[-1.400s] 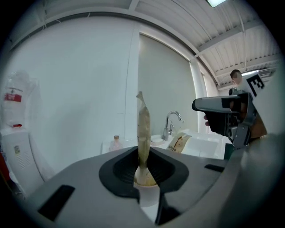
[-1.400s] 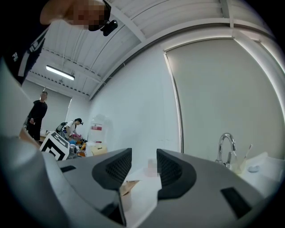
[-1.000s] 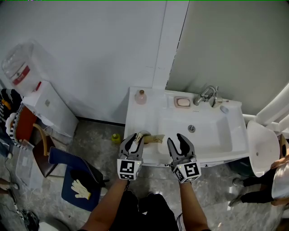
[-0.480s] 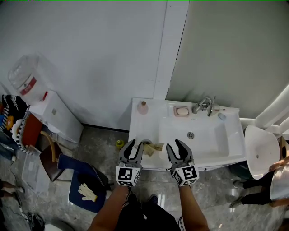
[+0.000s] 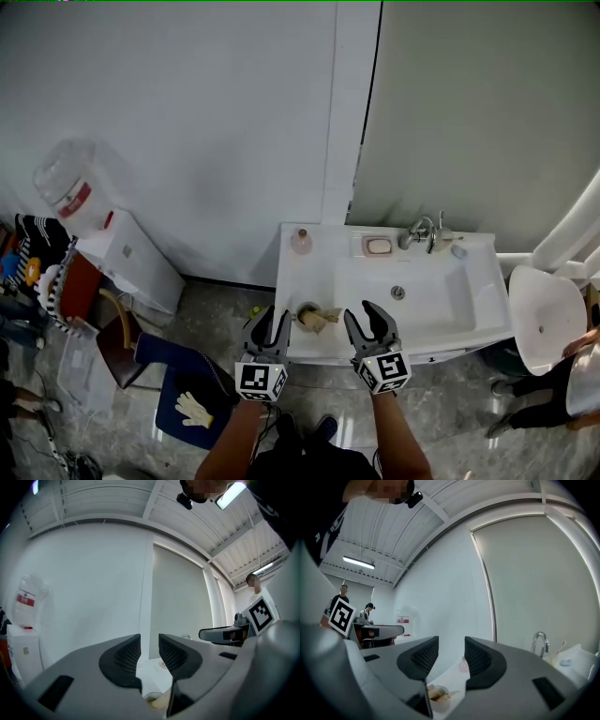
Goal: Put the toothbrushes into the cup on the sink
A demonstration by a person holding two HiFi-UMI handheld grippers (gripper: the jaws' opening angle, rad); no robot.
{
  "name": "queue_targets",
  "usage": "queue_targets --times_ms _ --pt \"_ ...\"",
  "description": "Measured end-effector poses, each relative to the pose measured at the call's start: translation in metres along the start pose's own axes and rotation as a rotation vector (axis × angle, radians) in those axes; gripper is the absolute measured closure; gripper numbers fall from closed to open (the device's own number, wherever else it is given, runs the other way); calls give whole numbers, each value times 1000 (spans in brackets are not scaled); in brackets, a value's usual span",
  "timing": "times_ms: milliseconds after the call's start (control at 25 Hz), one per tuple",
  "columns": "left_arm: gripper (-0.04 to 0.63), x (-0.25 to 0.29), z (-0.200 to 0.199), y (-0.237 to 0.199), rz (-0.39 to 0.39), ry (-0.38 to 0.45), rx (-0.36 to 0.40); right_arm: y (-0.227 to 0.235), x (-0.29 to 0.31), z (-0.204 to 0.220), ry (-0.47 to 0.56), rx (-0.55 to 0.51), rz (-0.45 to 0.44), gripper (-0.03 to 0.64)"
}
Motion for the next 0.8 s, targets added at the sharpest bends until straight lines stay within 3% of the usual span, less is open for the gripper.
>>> queue_targets --times_ms 800 --pt "472 -22 -15 3 7 27 -21 -19 -15 -10 -1 2 13 433"
Point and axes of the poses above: the fingertips, and each gripper's own axes: x forward along the fingers, y to its right, z out of its underside, the point moved 4 cm from there along -x, backward along the fingers, and after that the axes turned 4 degrees about -y, right-handed, at the moved point
